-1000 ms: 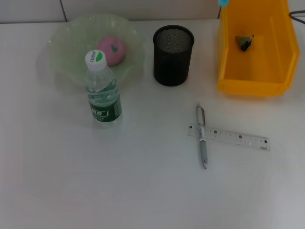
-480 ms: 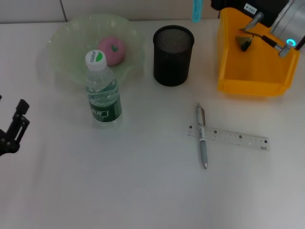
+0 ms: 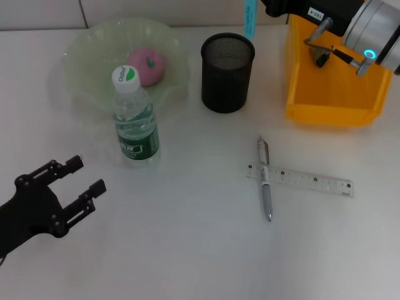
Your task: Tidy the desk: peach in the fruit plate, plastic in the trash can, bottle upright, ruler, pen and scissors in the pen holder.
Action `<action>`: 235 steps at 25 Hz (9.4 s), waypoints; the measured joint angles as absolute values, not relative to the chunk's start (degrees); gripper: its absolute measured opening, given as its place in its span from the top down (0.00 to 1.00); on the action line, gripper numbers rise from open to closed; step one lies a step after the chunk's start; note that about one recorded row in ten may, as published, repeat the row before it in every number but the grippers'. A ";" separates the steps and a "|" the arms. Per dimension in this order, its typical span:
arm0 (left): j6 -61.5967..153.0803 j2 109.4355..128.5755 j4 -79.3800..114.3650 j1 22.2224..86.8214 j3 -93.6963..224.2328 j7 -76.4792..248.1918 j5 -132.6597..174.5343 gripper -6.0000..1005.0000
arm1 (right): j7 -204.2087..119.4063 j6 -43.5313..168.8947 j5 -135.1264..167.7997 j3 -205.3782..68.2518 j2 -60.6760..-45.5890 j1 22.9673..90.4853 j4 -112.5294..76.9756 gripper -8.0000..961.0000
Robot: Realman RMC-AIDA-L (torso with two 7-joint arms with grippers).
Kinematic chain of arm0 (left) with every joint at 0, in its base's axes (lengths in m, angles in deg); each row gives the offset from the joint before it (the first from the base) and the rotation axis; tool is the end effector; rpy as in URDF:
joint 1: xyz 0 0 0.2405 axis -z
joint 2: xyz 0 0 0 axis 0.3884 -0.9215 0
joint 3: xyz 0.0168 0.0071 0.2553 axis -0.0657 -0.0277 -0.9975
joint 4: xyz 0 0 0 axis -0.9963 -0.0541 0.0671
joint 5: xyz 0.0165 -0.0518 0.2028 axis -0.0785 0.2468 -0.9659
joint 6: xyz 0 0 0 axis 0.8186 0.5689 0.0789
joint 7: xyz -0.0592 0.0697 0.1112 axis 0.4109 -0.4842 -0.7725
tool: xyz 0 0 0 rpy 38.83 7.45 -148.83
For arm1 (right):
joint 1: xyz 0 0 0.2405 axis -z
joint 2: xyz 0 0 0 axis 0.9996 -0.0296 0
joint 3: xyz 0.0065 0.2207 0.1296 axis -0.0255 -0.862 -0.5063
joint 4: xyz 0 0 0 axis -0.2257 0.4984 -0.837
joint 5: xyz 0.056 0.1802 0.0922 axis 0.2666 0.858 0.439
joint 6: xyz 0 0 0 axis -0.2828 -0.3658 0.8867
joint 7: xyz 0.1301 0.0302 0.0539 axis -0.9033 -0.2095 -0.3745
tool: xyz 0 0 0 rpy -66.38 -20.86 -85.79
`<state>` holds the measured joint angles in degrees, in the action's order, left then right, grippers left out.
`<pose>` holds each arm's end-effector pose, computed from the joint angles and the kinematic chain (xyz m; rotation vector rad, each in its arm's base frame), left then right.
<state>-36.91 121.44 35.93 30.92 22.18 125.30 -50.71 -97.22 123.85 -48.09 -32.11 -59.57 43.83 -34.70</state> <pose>-0.3482 0.2111 -0.0077 -2.2759 -0.4671 -0.8531 0.1799 0.4222 -0.0066 -2.2645 0.3806 1.0521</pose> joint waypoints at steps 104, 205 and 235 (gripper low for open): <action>-40.32 122.00 44.52 34.47 21.27 142.84 -69.99 0.21 | -151.44 161.95 -121.08 -6.67 -59.30 41.48 -88.84 0.15; -44.00 122.57 44.68 36.46 20.99 138.29 -71.40 0.22 | -101.81 128.10 -37.63 -19.39 -59.73 48.55 -47.23 0.60; -46.16 122.58 44.01 36.89 20.91 136.94 -71.49 0.22 | -76.39 115.81 -29.62 -20.02 -60.39 37.53 -20.71 0.60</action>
